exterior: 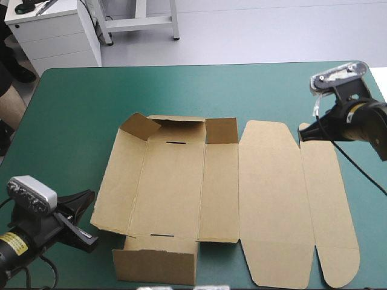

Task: Fold the box

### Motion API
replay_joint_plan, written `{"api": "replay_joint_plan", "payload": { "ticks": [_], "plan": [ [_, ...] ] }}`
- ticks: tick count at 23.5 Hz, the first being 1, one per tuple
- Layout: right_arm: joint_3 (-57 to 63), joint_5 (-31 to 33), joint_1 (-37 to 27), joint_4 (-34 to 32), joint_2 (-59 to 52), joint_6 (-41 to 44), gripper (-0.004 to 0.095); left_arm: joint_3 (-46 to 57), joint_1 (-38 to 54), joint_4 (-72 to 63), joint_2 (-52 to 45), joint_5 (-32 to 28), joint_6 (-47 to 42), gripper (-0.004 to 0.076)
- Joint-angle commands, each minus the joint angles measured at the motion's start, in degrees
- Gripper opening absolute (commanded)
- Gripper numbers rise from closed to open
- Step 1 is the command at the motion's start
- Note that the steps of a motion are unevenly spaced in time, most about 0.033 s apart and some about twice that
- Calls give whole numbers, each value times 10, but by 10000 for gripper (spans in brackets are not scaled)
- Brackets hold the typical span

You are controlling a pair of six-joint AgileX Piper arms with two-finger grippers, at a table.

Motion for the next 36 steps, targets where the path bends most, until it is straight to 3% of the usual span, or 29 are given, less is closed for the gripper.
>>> {"api": "replay_joint_plan", "payload": {
  "ticks": [1,7,10,24,31,36],
  "plan": [
    [84,-49,-4,-8,-80,15,-20,-47,-4,-3,47,-31,0,-8],
    [248,-64,-4,-6,-218,61,-20,-118,-4,64,152,29,0,-8],
    [303,-65,-4,-5,-272,84,-20,-150,-4,71,206,29,0,-8],
    [396,-39,-4,44,-402,109,-20,-302,12,54,426,109,37,17],
    [397,-26,-4,45,-419,109,-20,-357,163,-204,485,186,192,17],
    [400,-21,-4,46,-422,109,-20,-363,286,-344,511,248,249,17]
  ]
}}
